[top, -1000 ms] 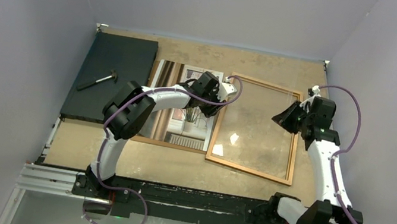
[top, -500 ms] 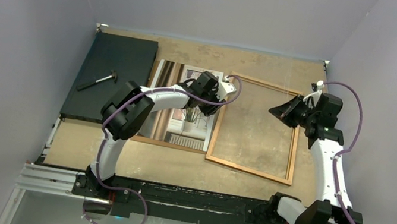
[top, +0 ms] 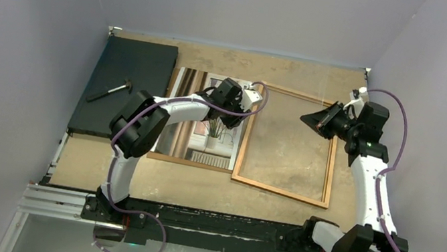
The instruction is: Put the photo into the frame
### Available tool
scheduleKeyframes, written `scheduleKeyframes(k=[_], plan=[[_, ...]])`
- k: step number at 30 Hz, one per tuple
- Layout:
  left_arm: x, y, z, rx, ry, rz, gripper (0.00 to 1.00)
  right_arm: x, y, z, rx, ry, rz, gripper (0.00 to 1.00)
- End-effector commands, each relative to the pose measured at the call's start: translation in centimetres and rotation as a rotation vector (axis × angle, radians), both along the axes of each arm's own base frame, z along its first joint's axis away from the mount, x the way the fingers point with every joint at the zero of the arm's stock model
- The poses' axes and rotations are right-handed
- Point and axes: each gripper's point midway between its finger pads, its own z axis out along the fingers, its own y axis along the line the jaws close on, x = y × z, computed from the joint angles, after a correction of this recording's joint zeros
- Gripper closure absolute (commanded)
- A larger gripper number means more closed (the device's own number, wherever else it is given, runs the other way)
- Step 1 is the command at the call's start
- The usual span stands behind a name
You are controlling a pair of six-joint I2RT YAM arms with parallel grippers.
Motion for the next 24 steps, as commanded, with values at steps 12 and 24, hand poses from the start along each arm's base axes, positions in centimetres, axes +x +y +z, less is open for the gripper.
scheduleKeyframes(k=[12, 24], plan=[[-0.4, 0.0, 3.1, -0.049, -0.028, -0.008, 0.62, -0.1, -0.8, 1.0, -0.083, -0.062, -0.016, 0.94], [-0.4, -0.1, 2.7, -0.052, -0.018, -0.011, 0.62, -0.8, -1.6, -1.8, -0.107, 0.024, -0.078, 0.95]])
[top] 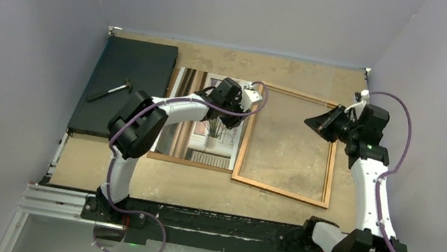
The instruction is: Put the photo into the frame
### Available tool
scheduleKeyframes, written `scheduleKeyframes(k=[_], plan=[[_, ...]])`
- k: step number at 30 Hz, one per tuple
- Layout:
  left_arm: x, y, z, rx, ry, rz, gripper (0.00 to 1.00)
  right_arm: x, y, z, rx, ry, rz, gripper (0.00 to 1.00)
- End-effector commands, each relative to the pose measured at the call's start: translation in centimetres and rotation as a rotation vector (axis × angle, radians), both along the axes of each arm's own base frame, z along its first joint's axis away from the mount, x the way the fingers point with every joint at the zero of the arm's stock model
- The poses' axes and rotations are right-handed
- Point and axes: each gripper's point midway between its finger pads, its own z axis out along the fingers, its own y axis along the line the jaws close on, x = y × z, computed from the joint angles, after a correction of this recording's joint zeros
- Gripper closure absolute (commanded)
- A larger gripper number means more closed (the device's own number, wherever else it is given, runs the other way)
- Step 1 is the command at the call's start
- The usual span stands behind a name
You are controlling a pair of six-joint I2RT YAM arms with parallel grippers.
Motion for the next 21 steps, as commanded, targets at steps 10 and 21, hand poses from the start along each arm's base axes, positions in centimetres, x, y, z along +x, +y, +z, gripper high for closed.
scheduleKeyframes(k=[10, 21], plan=[[-0.3, -0.1, 1.6, -0.039, -0.014, -0.010, 0.63, -0.4, -1.3, -2.6, -0.065, 0.072, -0.062, 0.94], [-0.2, -0.1, 1.7, -0.039, -0.022, -0.010, 0.64, -1.1, -2.8, -3.6, -0.148, 0.116, -0.115, 0.92]])
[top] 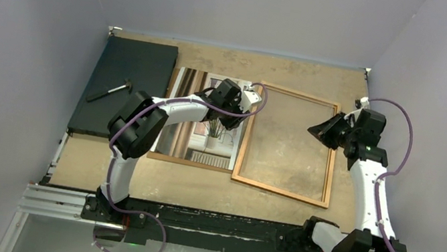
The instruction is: Put the photo into the frame
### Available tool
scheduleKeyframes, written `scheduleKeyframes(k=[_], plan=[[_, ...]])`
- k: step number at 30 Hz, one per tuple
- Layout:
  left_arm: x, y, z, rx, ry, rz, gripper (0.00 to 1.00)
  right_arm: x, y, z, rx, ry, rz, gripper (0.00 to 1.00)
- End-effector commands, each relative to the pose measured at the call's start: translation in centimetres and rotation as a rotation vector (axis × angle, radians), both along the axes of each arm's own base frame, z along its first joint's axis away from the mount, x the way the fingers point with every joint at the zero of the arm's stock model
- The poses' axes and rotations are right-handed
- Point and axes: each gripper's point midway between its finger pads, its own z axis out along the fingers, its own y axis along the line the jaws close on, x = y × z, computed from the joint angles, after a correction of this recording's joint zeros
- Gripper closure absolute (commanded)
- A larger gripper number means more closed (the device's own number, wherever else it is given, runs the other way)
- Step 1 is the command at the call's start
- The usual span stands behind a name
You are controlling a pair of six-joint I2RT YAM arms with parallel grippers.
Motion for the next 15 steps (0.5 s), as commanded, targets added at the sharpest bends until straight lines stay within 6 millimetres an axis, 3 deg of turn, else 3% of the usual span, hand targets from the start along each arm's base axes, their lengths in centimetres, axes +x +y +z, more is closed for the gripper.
scheduleKeyframes(k=[1, 15], plan=[[0.2, -0.3, 2.2, -0.044, -0.035, -0.006, 0.64, -0.4, -0.5, -0.5, -0.037, 0.024, -0.003, 0.92], [0.2, -0.3, 2.6, -0.048, -0.044, -0.009, 0.65, -1.2, -1.4, -1.4, -0.085, 0.074, -0.043, 0.93]])
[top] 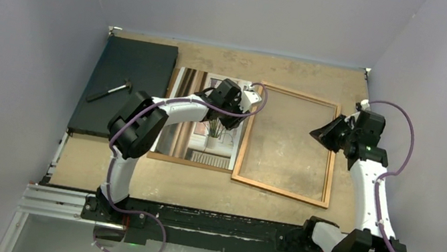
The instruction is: Put the photo into the frame
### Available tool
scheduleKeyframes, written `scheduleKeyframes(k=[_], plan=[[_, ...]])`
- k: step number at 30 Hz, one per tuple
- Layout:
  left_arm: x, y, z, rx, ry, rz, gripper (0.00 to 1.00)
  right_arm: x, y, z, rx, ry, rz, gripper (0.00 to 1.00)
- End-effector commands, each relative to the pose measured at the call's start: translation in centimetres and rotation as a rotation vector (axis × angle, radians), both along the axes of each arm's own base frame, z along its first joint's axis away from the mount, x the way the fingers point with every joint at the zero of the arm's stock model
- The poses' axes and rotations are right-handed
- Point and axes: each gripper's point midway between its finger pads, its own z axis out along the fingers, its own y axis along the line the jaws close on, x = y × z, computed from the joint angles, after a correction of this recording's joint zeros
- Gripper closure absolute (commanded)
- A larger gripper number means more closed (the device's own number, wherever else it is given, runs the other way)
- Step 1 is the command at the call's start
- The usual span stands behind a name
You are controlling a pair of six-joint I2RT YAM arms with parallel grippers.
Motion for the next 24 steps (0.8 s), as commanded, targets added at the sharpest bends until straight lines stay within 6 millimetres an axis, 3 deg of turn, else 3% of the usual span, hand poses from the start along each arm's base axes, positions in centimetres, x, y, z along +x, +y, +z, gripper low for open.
scheduleKeyframes(k=[1, 14, 21, 24], plan=[[0.1, -0.2, 2.6, -0.047, -0.044, -0.010, 0.64, -0.5, -0.4, -0.3, -0.033, 0.027, -0.002, 0.93], [0.1, -0.3, 2.3, -0.049, -0.038, -0.012, 0.65, 0.2, -0.7, 0.0, -0.034, 0.042, -0.001, 0.92], [-0.4, -0.7, 2.5, -0.071, -0.021, -0.024, 0.65, -0.2, -0.7, 0.6, -0.031, 0.033, -0.005, 1.00], [-0.6, -0.7, 2.3, -0.068, -0.017, -0.027, 0.65, -0.1, 0.3, 1.6, 0.035, 0.012, 0.014, 1.00]])
